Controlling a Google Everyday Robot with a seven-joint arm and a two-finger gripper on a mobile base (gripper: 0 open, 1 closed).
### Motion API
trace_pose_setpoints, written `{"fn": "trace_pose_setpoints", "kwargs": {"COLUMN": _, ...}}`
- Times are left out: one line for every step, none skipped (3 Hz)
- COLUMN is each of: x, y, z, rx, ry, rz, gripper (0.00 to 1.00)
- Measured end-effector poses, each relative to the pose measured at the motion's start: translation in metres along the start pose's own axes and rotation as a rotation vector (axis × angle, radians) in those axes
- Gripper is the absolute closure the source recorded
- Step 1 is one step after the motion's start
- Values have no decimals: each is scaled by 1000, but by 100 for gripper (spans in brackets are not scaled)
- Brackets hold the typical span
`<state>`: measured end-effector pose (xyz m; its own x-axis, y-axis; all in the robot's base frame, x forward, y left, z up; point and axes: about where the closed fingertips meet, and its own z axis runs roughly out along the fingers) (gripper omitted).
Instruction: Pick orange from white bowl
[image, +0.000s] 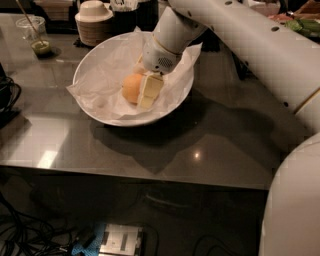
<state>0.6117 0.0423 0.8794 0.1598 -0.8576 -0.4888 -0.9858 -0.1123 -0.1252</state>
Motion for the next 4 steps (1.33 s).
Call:
{"fn": "trace_pose_setpoints", "kwargs": {"x": 4, "y": 3, "z": 4, "rx": 7, "ry": 0, "rz": -5, "gripper": 21}}
{"fn": "trace_pose_setpoints", "kwargs": {"x": 6, "y": 4, "z": 6, "rx": 17, "ry": -12, "rz": 2, "gripper": 21}}
{"fn": "trace_pose_setpoints", "kwargs": {"x": 8, "y": 5, "z": 7, "rx": 25, "ry": -23, "rz": 6, "gripper": 22}}
{"fn": "trace_pose_setpoints", "kwargs": {"x": 8, "y": 6, "z": 7, "rx": 36, "ry": -27, "rz": -6, "gripper": 22}}
